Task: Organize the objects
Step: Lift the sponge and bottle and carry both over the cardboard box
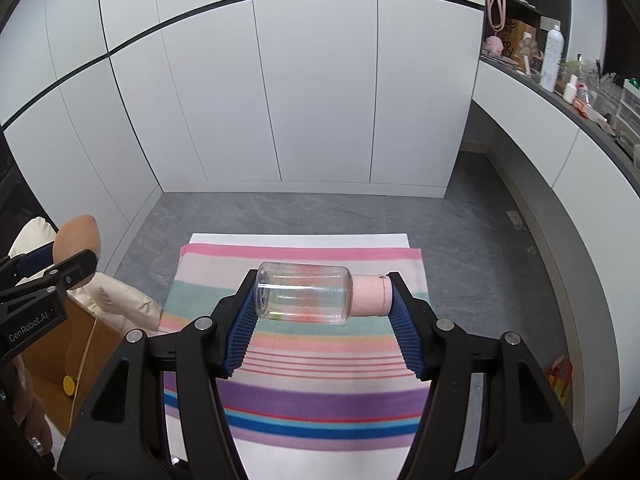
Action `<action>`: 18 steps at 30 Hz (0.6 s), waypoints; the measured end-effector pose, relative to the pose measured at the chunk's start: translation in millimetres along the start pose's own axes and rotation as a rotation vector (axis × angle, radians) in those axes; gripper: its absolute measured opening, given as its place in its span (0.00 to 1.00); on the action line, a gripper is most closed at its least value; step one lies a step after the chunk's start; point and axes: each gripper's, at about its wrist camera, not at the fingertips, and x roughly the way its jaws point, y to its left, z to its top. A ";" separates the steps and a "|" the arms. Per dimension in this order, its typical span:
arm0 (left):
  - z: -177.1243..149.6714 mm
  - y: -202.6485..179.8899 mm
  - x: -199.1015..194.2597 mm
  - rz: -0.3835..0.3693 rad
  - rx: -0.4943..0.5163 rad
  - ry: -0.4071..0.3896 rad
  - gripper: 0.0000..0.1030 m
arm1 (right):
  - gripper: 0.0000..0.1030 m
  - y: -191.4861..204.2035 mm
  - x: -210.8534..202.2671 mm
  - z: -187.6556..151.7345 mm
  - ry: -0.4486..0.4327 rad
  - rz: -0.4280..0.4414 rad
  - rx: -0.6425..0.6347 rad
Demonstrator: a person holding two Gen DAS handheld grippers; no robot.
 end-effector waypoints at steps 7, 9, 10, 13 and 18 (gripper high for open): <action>-28.2 9.1 -37.4 -0.006 -0.026 -0.001 0.61 | 0.62 3.1 -32.0 -24.8 0.007 -0.008 -0.011; -39.4 12.2 -48.3 -0.007 -0.036 -0.002 0.61 | 0.62 5.3 -42.6 -35.9 0.009 -0.007 -0.014; -44.8 12.7 -52.4 -0.013 -0.040 0.000 0.61 | 0.62 6.6 -48.0 -42.3 0.012 -0.004 -0.016; -64.4 16.9 -65.2 -0.026 -0.053 0.002 0.61 | 0.62 9.8 -62.8 -59.5 0.010 0.002 -0.022; -100.3 26.0 -80.7 -0.040 -0.083 0.028 0.61 | 0.62 15.8 -86.1 -92.2 0.019 0.014 -0.035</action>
